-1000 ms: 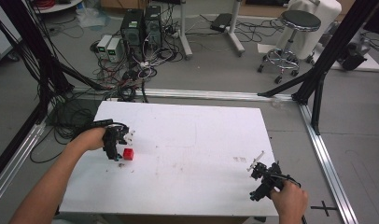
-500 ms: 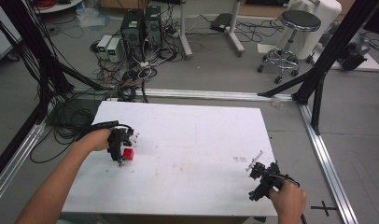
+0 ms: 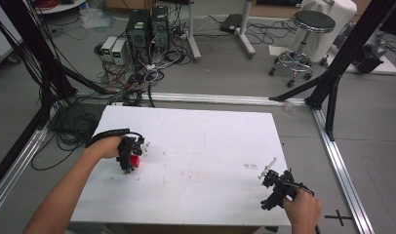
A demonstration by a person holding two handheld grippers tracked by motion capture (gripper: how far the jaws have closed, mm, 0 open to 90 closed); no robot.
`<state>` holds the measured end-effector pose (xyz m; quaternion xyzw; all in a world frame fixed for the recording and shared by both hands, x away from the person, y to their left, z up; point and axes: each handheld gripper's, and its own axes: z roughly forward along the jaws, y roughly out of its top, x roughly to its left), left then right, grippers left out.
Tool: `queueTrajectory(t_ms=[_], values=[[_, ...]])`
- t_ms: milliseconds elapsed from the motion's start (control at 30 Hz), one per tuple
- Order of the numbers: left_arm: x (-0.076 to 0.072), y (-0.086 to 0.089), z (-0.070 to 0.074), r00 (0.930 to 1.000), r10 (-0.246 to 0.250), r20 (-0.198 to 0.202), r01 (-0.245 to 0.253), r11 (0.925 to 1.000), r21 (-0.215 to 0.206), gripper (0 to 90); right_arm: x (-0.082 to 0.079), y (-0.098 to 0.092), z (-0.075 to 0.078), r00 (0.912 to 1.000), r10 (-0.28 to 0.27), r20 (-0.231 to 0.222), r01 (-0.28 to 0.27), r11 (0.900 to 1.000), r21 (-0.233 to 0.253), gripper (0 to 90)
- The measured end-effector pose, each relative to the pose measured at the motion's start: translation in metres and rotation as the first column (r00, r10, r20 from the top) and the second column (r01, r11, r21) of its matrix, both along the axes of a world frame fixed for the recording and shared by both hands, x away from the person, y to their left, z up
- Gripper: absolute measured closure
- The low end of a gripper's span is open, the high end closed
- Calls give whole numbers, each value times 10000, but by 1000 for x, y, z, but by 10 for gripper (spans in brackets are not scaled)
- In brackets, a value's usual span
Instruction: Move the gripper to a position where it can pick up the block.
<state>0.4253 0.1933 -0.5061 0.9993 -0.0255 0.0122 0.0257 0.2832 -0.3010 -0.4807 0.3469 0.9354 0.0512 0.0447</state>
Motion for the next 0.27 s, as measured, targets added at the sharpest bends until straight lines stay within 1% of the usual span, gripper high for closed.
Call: queueTrajectory(t_ms=[100,267], values=[[1,1,0,10000,10,22,-10,10000,34,218,0,0,0,10000,19,0,-19,10000,-10,25],[0,3,1,10000,31,51,-30,10000,-39,218,0,0,0,10000,34,-47,-34,10000,-35,25]])
